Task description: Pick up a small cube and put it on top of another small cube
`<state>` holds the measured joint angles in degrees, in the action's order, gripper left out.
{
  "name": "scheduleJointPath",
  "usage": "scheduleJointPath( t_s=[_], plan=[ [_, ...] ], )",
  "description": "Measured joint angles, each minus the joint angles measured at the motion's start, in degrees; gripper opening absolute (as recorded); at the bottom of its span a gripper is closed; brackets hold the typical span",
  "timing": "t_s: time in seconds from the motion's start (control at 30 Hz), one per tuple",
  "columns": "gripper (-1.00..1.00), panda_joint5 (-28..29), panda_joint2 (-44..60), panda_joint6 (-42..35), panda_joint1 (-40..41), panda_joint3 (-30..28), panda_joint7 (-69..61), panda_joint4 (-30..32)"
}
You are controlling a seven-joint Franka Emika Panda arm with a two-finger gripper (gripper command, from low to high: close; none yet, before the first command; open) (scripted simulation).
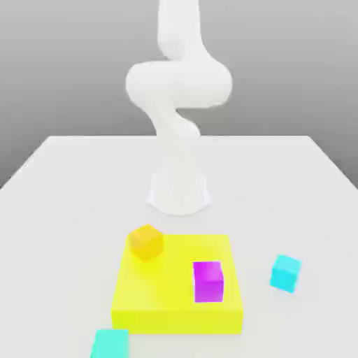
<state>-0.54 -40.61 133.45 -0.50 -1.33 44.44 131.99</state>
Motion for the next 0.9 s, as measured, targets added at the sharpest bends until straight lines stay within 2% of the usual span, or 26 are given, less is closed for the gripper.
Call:
scheduleJointPath(
  t_s=[0.47,0.9],
  plan=[
    [0.00,-4.56,29.44,9.39,-1.27,-6.41,-8.95,1.17],
    [0.00,-6.43,56.20,18.16,1.99,-8.03,-15.51,2.29]
  ],
)
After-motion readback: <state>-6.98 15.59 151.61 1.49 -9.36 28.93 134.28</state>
